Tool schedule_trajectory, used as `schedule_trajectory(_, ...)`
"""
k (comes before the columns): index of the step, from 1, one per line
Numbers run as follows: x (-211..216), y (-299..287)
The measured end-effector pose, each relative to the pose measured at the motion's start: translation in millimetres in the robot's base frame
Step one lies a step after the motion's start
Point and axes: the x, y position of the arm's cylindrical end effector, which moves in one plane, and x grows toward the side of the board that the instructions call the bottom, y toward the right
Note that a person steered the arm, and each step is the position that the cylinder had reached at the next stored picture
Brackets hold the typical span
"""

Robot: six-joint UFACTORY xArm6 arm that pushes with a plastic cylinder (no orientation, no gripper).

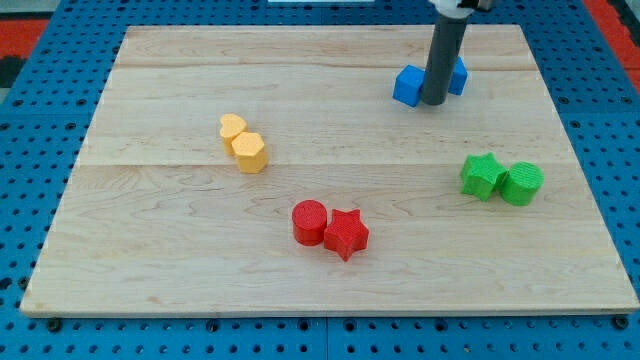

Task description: Move blue triangle along with blue cube left a bit

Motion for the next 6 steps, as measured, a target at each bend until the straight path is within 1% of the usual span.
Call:
schedule_trajectory(2,6.4,87.4)
schedule_trajectory(3,-43.7,56.5)
schedule_trajectory(4,-46.7,-15.6)
schedule_trajectory(5,-47.4,19.9)
schedule_trajectory(6,-83.3,101.5)
